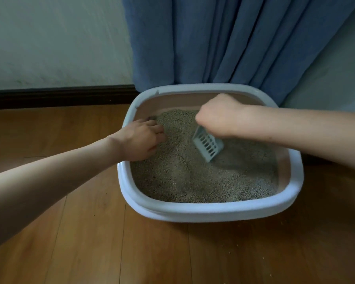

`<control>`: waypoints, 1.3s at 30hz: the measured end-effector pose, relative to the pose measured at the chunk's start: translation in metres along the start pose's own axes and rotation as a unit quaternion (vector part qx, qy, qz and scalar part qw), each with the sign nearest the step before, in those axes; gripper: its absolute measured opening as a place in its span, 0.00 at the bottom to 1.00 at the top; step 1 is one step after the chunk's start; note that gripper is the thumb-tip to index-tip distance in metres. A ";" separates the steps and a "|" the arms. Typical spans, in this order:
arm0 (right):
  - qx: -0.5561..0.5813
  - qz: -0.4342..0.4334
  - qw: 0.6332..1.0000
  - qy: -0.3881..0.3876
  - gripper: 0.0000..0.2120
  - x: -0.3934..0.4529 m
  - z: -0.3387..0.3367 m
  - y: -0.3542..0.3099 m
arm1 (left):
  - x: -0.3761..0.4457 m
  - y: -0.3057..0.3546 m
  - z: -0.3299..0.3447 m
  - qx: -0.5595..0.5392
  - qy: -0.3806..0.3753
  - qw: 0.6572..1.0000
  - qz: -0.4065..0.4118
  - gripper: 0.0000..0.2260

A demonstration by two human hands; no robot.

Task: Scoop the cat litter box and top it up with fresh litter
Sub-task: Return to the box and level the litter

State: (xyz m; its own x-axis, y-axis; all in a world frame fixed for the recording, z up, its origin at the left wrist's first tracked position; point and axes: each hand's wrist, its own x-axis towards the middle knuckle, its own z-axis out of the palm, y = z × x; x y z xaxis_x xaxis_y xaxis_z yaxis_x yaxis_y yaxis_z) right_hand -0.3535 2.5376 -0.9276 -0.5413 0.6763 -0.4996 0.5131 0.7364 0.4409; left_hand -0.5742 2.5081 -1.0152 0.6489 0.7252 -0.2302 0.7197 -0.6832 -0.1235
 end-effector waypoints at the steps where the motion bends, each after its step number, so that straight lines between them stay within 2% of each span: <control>1: -0.023 0.013 1.000 0.013 0.05 0.004 -0.002 0.003 | -0.001 0.001 -0.001 0.001 -0.009 1.000 -0.004 0.18; 3: -0.084 0.051 0.995 0.012 0.08 0.008 -0.003 0.010 | 0.000 0.005 -0.004 0.014 -0.028 0.999 -0.011 0.18; 5: -0.096 0.066 0.993 -0.003 0.09 0.017 -0.003 0.014 | 0.000 0.007 -0.006 0.025 -0.037 0.999 -0.011 0.18; 8: -0.126 0.025 0.992 0.009 0.09 0.029 -0.001 0.005 | -0.002 0.008 -0.006 0.021 -0.024 0.999 -0.007 0.18; 12: -0.086 -0.048 0.990 0.098 0.06 0.040 -0.008 -0.009 | -0.006 0.008 -0.003 0.016 -0.010 1.000 -0.005 0.18; 18: -0.071 0.009 0.993 0.096 0.07 0.038 -0.014 0.009 | -0.013 0.005 0.001 0.010 0.002 1.000 -0.010 0.19; 20: 0.013 0.025 0.995 0.096 0.12 0.041 -0.005 0.017 | -0.014 0.004 0.001 0.007 0.002 1.000 -0.010 0.18; 22: 0.198 0.038 0.976 0.076 0.13 0.046 0.012 0.020 | -0.015 0.003 0.000 0.001 0.001 1.000 -0.012 0.18; 24: 0.403 0.049 0.913 0.044 0.12 0.051 0.035 0.011 | -0.017 0.003 0.000 -0.005 0.002 1.000 -0.012 0.18; 26: 0.485 0.053 0.873 0.016 0.12 0.050 0.056 -0.003 | -0.017 0.002 0.001 -0.010 0.007 1.000 -0.011 0.17; 29: 0.476 0.066 0.877 -0.001 0.12 0.042 0.078 -0.005 | -0.012 0.001 0.005 -0.015 0.005 1.000 -0.016 0.17; 35: 0.365 0.120 0.923 -0.025 0.16 0.002 0.099 0.041 | 0.012 0.004 0.008 -0.009 -0.018 1.000 -0.009 0.18; 39: 0.261 0.151 0.952 -0.058 0.15 -0.032 0.113 0.062 | 0.030 0.012 0.007 -0.013 -0.016 1.000 0.009 0.19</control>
State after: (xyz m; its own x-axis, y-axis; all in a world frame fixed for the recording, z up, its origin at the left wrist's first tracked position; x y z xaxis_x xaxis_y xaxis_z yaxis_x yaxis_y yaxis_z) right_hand -0.2287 2.5599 -0.9684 -0.2549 0.8266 -0.5017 0.9113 0.3789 0.1613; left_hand -0.5477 2.5214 -1.0304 0.6540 0.7094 -0.2628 0.7143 -0.6934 -0.0942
